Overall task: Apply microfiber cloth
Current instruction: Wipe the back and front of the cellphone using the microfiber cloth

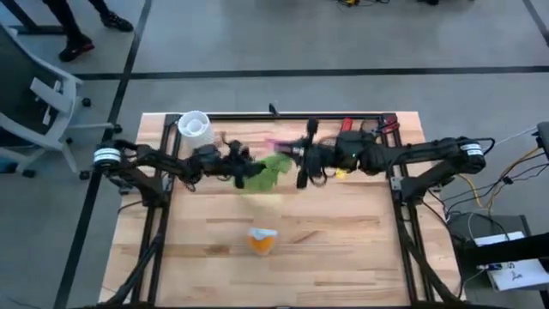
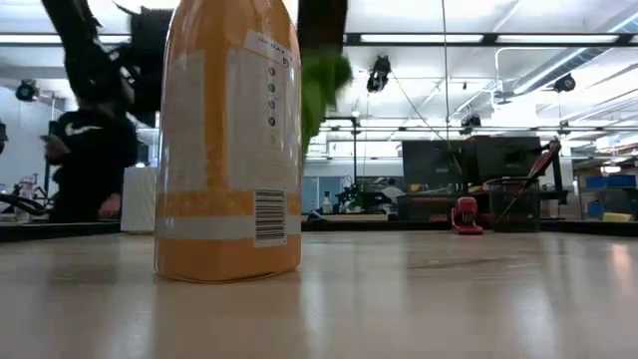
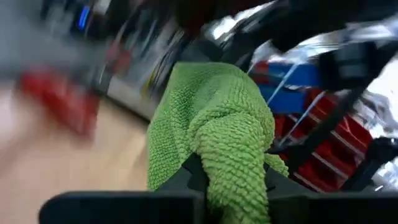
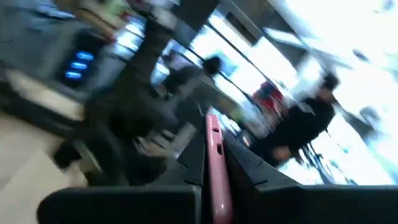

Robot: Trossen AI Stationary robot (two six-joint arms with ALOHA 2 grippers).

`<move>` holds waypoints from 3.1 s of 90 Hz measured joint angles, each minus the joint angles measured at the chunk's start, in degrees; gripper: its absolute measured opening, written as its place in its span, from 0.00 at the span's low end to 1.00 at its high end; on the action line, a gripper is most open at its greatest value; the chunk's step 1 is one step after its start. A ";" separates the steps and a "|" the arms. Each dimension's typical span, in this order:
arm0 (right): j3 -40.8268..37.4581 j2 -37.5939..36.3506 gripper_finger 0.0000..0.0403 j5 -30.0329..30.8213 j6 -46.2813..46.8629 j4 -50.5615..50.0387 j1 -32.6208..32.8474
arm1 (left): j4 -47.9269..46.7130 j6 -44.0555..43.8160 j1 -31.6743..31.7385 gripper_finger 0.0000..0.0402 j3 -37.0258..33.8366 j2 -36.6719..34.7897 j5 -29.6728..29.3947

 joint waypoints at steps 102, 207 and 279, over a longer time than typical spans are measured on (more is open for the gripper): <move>-3.54 3.26 0.02 7.65 41.80 2.33 -3.45 | -24.25 53.91 -9.95 0.05 15.20 6.09 -31.80; -3.65 3.23 0.02 9.80 41.45 -0.24 -2.12 | -38.39 59.00 -8.09 0.05 24.51 -0.98 -45.15; -1.38 2.18 0.02 8.89 37.87 2.09 -1.78 | -39.13 46.08 -7.75 0.05 18.85 -0.36 -35.92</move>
